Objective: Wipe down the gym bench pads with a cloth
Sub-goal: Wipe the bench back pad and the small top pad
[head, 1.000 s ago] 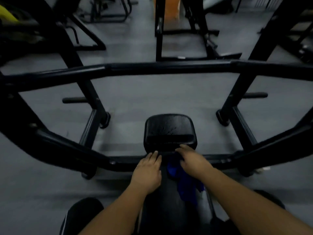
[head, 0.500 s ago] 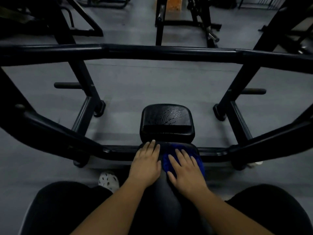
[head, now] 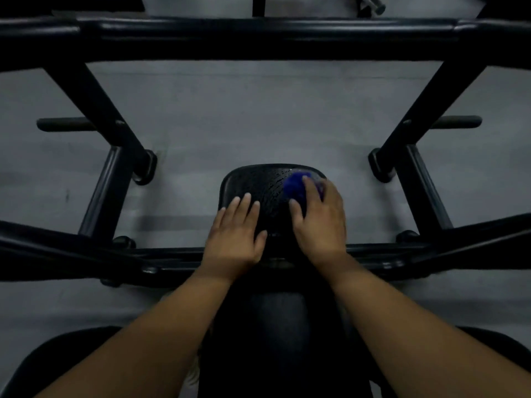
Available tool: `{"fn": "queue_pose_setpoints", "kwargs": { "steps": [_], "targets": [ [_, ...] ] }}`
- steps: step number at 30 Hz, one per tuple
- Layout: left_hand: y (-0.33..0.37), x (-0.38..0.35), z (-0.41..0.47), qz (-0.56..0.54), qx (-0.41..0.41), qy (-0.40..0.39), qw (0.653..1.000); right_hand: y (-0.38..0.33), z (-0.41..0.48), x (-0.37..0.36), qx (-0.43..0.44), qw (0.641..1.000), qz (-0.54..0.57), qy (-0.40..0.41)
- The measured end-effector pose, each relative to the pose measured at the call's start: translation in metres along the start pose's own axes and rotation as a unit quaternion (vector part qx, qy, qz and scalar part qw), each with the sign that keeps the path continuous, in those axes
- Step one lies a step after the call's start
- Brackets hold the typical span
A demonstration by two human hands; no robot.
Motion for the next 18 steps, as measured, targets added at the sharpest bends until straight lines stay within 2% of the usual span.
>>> {"fn": "queue_pose_setpoints", "kwargs": {
  "steps": [1, 3, 5, 7, 8, 11, 12, 16, 17, 18],
  "targets": [
    [-0.005, -0.001, 0.005, -0.001, 0.001, -0.009, 1.0, -0.004, 0.003, -0.01, -0.001, 0.999, -0.031, -0.016],
    [-0.008, -0.004, 0.009, -0.001, -0.003, -0.013, 1.0, -0.013, -0.015, -0.022, 0.113, 0.989, -0.085, -0.032],
    [-0.008, -0.008, 0.009, 0.0, 0.001, -0.003, 1.0, 0.001, -0.026, -0.02, 0.226, 0.968, -0.087, -0.071],
    [-0.008, -0.011, 0.008, -0.002, 0.008, 0.008, 1.0, 0.017, 0.002, -0.01, 0.285, 0.95, -0.101, -0.081],
    [-0.009, -0.011, 0.008, -0.003, 0.009, 0.015, 1.0, 0.016, 0.023, -0.006, 0.264, 0.957, -0.099, -0.076],
    [-0.009, -0.011, 0.008, -0.017, 0.013, 0.026, 0.999, -0.015, 0.045, -0.021, 0.118, 0.987, -0.074, -0.082],
    [-0.009, -0.01, 0.008, -0.022, 0.014, 0.028, 0.999, -0.028, 0.031, -0.026, 0.126, 0.985, -0.063, -0.096],
    [-0.01, -0.01, 0.006, -0.034, 0.017, 0.032, 0.999, -0.005, 0.005, -0.007, 0.301, 0.937, -0.053, -0.171],
    [-0.01, -0.01, 0.007, -0.035, 0.019, 0.036, 0.999, 0.007, 0.021, -0.003, 0.297, 0.939, -0.067, -0.16],
    [-0.009, -0.01, 0.007, -0.038, 0.021, 0.042, 0.998, 0.013, 0.039, -0.001, 0.251, 0.955, -0.081, -0.137]
  ]
}}
Point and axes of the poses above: each hand's wrist, its own z-axis towards the middle knuckle, its own x-axis out of the back of the hand, y = z × x, the point moved 3 cm from there along z, towards the middle knuckle, and after that the axes turned 13 degrees about -x, right-handed, at the moved point
